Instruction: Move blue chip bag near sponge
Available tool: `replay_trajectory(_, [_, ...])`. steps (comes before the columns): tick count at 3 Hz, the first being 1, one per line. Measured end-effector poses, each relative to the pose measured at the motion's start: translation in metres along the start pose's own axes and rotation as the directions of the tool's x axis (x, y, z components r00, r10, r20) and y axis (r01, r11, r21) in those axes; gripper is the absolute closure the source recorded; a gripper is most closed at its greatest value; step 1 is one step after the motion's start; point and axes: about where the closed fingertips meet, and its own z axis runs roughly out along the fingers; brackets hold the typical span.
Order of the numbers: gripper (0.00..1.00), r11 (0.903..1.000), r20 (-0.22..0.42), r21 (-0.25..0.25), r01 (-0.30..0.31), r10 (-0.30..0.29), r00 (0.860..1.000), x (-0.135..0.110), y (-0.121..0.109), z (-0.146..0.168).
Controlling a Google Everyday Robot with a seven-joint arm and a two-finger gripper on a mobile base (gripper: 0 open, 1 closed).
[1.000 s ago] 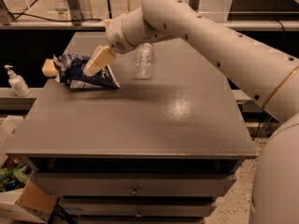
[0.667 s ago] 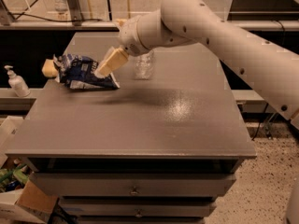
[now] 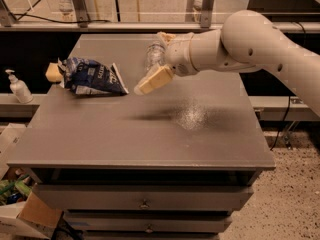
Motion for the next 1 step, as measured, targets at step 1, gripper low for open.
replay_trajectory(1, [0.00,1.0000,0.000,0.000,0.000,0.000,1.000,0.0000,0.0000,0.0001])
